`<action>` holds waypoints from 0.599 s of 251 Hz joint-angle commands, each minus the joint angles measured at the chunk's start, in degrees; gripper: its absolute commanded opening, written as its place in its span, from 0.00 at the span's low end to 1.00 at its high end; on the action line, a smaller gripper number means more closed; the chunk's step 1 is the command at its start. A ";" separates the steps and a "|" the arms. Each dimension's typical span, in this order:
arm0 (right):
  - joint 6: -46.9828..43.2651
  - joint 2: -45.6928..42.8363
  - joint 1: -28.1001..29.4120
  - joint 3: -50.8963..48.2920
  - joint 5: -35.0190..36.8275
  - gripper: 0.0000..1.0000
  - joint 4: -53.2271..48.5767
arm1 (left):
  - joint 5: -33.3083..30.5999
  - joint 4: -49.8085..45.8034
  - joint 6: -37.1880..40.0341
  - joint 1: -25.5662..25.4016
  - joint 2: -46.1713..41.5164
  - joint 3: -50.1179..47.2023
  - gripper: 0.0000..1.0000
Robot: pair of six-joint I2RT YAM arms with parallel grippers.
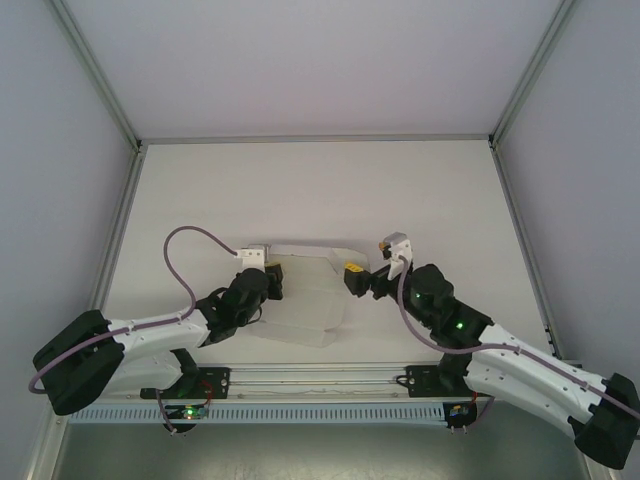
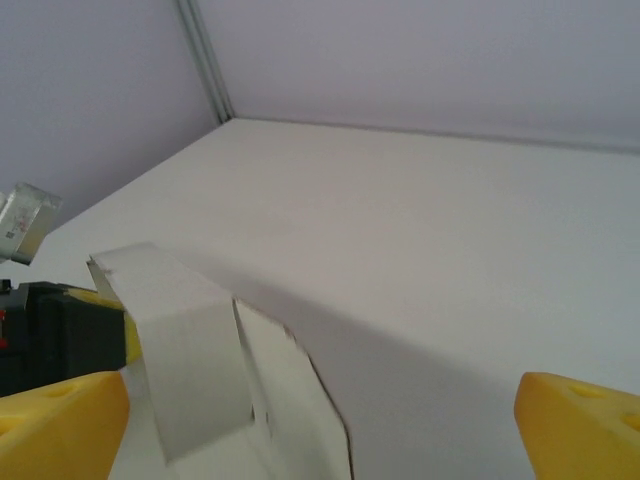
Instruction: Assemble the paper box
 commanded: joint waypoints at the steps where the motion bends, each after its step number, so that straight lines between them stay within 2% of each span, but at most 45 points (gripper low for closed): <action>1: 10.39 -4.01 0.17 -1.32 2.22 0.98 -11.87 | -6.07 -0.88 -2.68 -0.66 -2.90 -1.23 0.00; 55: 13.09 -9.34 -1.18 -6.35 3.39 0.98 -16.36 | -6.15 -2.00 -3.29 -0.69 -7.49 -1.95 0.00; 100: 11.53 -8.07 -2.71 -8.19 -0.28 0.98 -12.40 | -5.45 -2.55 -2.72 -0.68 -9.31 -2.11 0.00; 150: 9.05 -4.45 -2.73 -9.42 -0.84 0.98 -2.86 | -2.69 -1.06 -0.86 -0.68 -8.43 -1.97 0.00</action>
